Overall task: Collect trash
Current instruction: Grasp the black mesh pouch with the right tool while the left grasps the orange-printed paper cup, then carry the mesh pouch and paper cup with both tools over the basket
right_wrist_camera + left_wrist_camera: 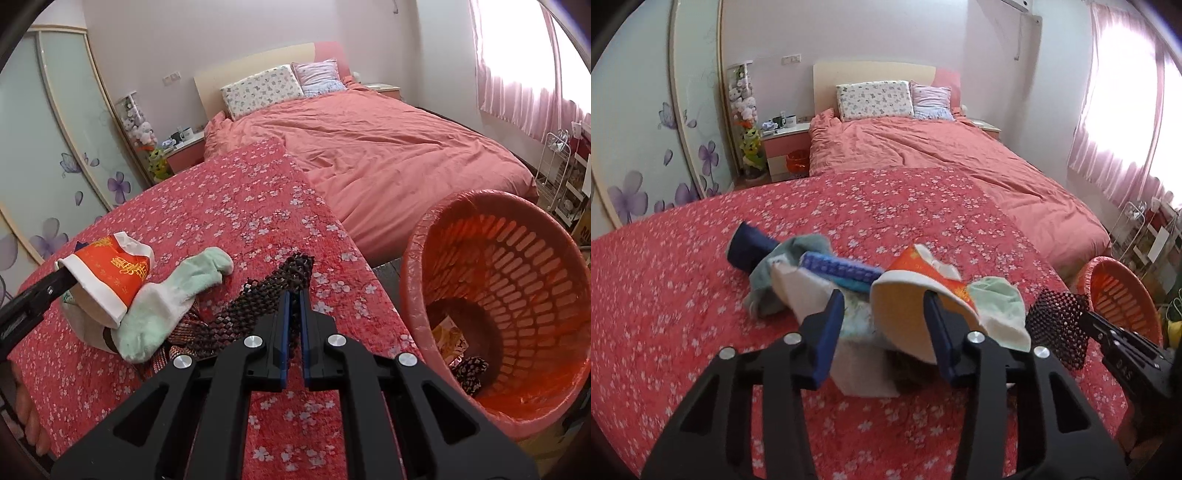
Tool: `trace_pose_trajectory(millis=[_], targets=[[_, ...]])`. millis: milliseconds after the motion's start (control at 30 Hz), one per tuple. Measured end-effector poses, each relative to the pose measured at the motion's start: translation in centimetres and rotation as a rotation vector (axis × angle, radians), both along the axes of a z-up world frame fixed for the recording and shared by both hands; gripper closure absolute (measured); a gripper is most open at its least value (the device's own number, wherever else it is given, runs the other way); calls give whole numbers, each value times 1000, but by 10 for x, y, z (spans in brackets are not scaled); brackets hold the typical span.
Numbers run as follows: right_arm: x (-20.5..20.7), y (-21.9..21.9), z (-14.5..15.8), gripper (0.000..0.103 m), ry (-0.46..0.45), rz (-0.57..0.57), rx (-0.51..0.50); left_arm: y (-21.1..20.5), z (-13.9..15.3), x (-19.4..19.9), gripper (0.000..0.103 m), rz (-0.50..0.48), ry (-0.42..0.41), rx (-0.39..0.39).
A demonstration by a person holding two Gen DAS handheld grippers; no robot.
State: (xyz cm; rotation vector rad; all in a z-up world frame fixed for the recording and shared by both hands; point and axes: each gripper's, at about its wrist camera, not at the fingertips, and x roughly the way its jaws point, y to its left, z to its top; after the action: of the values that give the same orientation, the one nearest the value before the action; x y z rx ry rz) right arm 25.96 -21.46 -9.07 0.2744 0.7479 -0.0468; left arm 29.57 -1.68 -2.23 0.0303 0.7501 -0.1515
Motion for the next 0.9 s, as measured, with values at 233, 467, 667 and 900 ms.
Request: trace_pose_trajectory(millis=[233, 467, 667, 900], targets=[[-4, -5, 2, 97, -4, -3, 11, -18, -3, 22, 81, -46, 37, 53], [-11, -12, 8, 97, -23, -8, 18, -7, -5, 23, 99, -73, 52, -64], [-22, -18, 27, 97, -78, -11, 31, -4, 12, 10, 99, -51, 16, -95], [-44, -29, 51, 97, -150, -26, 40, -10, 39, -15, 99, -62, -41, -109]])
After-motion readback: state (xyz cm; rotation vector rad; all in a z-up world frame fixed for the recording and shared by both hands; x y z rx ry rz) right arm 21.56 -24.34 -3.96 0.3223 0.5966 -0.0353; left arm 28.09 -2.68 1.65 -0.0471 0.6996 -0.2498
